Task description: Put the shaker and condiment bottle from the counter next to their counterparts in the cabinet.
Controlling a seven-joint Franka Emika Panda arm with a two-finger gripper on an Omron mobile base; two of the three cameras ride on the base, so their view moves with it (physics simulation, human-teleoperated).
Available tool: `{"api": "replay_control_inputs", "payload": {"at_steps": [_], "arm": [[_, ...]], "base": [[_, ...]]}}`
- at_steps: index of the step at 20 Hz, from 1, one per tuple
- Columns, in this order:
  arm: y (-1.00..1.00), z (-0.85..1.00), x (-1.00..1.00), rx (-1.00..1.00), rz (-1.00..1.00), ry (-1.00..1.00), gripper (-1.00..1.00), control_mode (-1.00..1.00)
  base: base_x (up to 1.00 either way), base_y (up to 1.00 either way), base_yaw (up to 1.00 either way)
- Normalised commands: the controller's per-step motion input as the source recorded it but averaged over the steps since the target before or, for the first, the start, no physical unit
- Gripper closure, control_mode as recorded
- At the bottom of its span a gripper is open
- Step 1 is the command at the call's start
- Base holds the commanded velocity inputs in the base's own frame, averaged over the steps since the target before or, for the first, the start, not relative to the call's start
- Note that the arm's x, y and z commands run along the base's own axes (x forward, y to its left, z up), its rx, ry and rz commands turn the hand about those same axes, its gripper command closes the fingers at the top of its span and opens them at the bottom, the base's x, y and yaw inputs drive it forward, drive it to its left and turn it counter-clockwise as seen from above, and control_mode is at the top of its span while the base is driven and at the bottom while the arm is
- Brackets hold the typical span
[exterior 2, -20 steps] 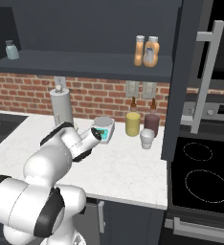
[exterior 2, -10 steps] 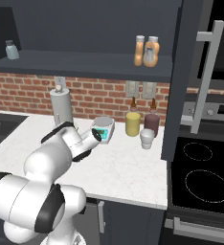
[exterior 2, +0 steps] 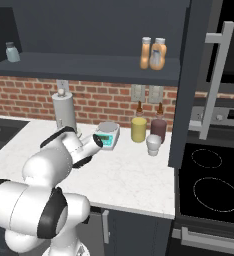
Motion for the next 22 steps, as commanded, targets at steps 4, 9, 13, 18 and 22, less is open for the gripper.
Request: {"api": "replay_control_inputs", "payload": {"at_steps": [4,9,13,18,22], "arm": [[0.09,0.0,0.0,0.02,0.0,0.0,-1.0,-1.0],[0.08,0.0,0.0,0.04,0.0,0.0,-1.0,-1.0],[0.06,0.0,0.0,0.04,0.0,0.0,-1.0,-1.0],[0.0,0.0,0.0,0.06,0.0,0.0,-1.0,-1.0],[0.0,0.0,0.0,0.06,0.0,0.0,-1.0,-1.0]], "base": [[0.0,0.0,0.0],[0.0,0.0,0.0],[0.0,0.0,0.0],[0.0,0.0,0.0],[0.0,0.0,0.0]]}}
